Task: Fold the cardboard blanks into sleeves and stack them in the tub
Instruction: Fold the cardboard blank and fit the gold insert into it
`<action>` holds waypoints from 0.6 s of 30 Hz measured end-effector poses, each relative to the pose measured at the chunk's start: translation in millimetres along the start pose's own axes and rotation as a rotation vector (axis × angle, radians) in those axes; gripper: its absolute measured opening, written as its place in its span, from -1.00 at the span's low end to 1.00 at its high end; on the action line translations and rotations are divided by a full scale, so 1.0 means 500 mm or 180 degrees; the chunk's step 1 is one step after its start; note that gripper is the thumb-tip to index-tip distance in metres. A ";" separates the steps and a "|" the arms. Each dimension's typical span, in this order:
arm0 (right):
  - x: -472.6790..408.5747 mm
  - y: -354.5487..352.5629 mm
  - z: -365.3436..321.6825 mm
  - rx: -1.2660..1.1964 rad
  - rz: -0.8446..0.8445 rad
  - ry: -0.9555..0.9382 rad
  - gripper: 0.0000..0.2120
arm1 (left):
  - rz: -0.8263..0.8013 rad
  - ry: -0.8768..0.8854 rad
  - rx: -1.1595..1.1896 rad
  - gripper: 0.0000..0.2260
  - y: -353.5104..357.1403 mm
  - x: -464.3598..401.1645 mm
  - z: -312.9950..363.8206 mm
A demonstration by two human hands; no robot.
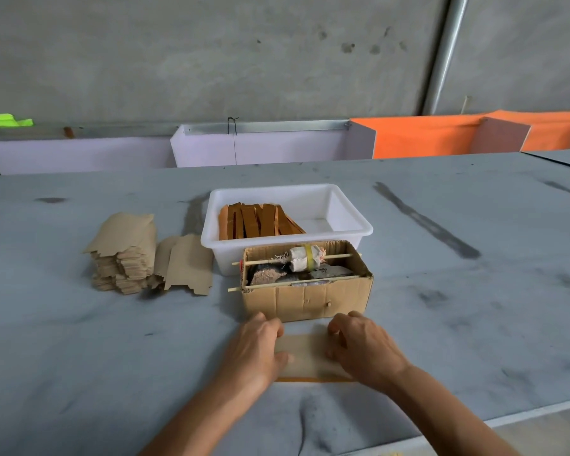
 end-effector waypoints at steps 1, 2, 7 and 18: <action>-0.003 -0.001 0.001 -0.0016 -0.0055 -0.0041 -0.76 | -0.0044 -0.0063 0.0081 -0.69 -0.002 -0.002 -0.002; -0.004 0.000 0.001 -0.0044 -0.0098 -0.0079 -0.76 | -0.0088 -0.0126 0.0141 -0.71 -0.004 -0.003 -0.003; -0.006 -0.004 0.002 -0.0091 -0.0187 -0.0149 -0.73 | -0.0093 -0.0122 0.0194 -0.81 -0.008 -0.005 0.002; -0.012 -0.006 0.015 -0.0205 -0.0223 -0.0330 -0.73 | -0.0149 -0.0173 -0.0060 -0.80 -0.010 -0.017 0.012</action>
Point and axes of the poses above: each hand's wrist, its own x-axis away from the middle knuckle, its own y-axis out of the palm, z = x × y, the point moved 2 cm from there along -x, towards the middle knuckle, and after that the axes turned 8 degrees about y, right-handed, at the moved point
